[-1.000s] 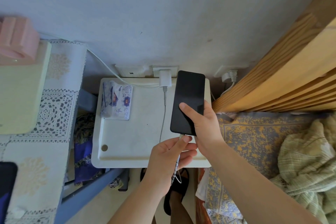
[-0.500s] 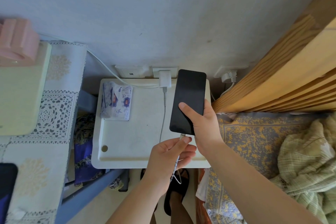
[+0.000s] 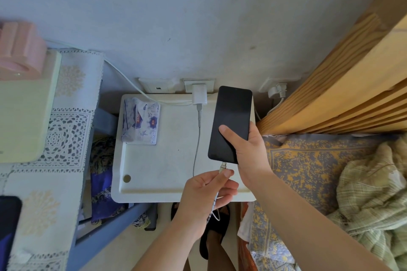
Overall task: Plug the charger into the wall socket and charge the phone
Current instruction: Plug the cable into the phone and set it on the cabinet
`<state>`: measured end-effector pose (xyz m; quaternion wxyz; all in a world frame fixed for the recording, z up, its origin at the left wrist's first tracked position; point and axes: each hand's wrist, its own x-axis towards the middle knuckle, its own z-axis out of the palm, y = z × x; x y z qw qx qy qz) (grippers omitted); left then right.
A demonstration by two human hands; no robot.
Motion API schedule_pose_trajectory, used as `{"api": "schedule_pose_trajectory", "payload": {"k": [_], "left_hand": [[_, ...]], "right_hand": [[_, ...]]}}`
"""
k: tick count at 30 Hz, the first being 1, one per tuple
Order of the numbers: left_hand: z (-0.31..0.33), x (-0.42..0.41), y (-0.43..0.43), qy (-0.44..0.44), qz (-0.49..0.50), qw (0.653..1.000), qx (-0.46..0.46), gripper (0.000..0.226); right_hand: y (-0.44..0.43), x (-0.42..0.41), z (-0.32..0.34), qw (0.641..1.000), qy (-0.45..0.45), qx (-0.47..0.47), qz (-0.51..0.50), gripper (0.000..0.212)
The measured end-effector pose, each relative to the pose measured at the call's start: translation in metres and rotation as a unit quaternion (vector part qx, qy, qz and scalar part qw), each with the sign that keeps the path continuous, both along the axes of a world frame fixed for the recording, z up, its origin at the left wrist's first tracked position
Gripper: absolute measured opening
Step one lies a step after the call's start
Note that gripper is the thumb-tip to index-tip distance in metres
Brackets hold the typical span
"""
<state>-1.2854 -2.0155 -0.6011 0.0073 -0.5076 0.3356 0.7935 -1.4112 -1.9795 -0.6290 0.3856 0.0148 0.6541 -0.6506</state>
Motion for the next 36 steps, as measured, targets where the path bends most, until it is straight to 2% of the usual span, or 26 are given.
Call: {"api": "schedule_pose_trajectory", "payload": {"k": [4,8,25,29,36], "left_hand": [[-0.0012,-0.0035,0.0003,-0.002,0.008,1.0,0.007,0.033],[-0.0033,-0.0057,-0.0012,-0.007,0.007,1.0,0.008,0.013],[-0.0057,-0.0053,0.0009,-0.004,0.014,1.0,0.018,0.014],[-0.0055,-0.0016,0.0045,0.001,0.018,1.0,0.026,0.022],[-0.0062,-0.0012,0.0043,0.001,-0.003,1.0,0.0,0.013]], "right_hand": [[-0.0002,0.0006,-0.0017,1.0,-0.005,0.004,0.002,0.032],[0.0004,0.0043,-0.0029,1.0,-0.016,0.012,0.003,0.033],[-0.0021,0.003,-0.0003,1.0,-0.013,-0.006,-0.009,0.033],[-0.0041,0.0026,0.0014,1.0,-0.006,-0.018,-0.011,0.032],[-0.0063,0.0032,0.0034,1.0,0.006,-0.009,-0.007,0.031]]}}
